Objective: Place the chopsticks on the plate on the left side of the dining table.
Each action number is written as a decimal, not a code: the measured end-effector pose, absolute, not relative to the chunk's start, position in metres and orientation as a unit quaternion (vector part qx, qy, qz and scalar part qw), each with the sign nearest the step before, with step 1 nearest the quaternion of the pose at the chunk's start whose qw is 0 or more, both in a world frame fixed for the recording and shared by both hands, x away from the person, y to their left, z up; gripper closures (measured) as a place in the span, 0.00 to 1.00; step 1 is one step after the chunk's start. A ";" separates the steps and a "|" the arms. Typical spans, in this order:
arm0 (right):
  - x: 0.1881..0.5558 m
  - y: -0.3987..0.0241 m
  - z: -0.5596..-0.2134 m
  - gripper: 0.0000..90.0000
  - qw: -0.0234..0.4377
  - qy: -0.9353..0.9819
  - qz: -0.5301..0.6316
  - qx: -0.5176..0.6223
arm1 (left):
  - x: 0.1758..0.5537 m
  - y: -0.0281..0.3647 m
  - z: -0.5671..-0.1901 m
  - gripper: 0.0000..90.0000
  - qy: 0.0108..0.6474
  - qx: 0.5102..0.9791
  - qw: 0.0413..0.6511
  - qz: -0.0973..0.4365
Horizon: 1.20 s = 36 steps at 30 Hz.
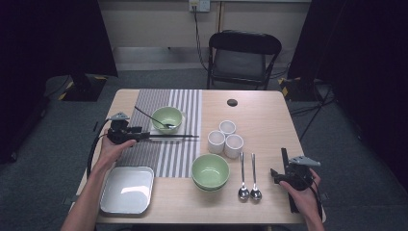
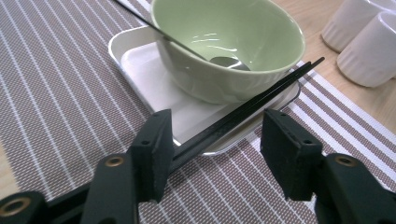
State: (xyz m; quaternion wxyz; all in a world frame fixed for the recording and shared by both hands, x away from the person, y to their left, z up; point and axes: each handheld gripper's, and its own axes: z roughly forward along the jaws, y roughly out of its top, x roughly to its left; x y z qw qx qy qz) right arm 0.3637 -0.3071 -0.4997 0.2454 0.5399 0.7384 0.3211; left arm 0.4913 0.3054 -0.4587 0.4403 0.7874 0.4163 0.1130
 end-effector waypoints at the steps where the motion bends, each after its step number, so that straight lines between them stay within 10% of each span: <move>1: 0.364 -0.307 -0.500 0.17 0.245 0.738 0.321 0.540 | 0.491 0.308 -0.459 0.45 0.418 0.790 0.432 0.118; 12: 0.364 -0.307 -0.500 0.17 0.245 0.738 0.321 0.540 | 0.482 0.334 -0.464 0.18 0.429 0.787 0.428 0.118; 36: 0.364 -0.307 -0.500 0.17 0.245 0.738 0.321 0.540 | 0.479 0.336 -0.487 0.34 0.446 0.802 0.371 0.138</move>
